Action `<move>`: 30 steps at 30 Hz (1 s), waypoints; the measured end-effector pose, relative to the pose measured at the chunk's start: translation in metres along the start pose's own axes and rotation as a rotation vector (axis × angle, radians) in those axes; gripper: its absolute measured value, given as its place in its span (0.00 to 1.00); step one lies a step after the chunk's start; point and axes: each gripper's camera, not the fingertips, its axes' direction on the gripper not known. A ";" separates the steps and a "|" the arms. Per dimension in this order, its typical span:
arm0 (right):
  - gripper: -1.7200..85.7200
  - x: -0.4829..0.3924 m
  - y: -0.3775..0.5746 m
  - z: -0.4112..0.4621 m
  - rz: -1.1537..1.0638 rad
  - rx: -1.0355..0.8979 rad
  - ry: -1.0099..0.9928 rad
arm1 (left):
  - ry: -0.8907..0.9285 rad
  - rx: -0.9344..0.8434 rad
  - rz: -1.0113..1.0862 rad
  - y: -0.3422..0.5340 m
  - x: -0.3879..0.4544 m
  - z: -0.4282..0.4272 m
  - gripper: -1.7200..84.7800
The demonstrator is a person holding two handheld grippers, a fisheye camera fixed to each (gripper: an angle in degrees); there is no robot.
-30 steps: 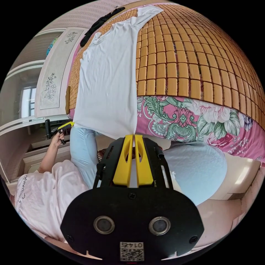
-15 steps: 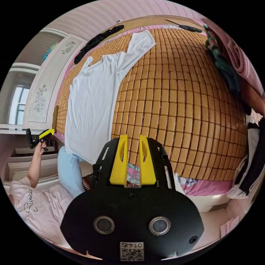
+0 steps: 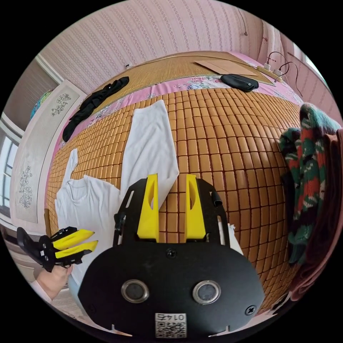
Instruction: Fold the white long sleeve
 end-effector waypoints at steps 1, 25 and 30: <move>0.14 0.001 -0.003 0.006 0.006 0.000 0.034 | -0.007 -0.028 0.010 -0.007 0.003 0.021 0.09; 0.10 0.020 0.000 -0.026 -0.094 -0.011 0.006 | -0.071 -0.047 0.106 0.035 0.002 0.124 0.01; 0.03 0.057 0.041 -0.083 -0.067 0.129 -0.088 | -0.108 -0.006 0.125 0.036 0.008 0.128 0.01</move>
